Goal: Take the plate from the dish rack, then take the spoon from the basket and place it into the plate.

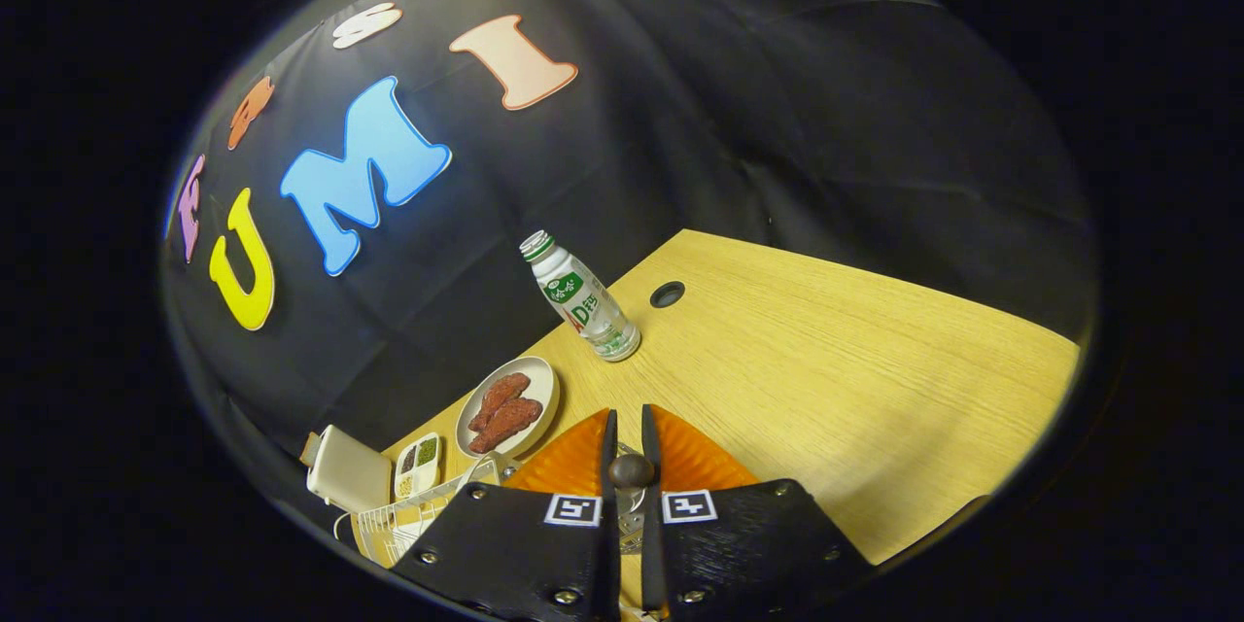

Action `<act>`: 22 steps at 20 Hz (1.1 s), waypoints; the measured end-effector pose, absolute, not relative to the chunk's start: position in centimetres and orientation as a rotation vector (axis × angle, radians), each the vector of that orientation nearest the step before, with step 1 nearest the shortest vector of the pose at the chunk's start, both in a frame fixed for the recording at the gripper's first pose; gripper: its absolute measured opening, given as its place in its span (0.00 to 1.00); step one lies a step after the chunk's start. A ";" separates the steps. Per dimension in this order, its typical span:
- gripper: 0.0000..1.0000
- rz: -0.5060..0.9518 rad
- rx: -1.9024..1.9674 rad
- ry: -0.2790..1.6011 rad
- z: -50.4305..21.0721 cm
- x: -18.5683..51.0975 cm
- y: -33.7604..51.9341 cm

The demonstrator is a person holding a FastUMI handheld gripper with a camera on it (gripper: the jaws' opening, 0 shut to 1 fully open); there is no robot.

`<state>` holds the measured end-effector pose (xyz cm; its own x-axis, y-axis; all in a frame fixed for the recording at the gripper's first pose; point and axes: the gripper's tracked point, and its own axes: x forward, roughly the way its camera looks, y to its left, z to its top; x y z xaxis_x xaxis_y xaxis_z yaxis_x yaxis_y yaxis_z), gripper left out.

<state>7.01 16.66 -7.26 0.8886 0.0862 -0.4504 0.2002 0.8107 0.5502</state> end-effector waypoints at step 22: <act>0.08 0.426 0.329 0.473 8.2 -2.2 29.1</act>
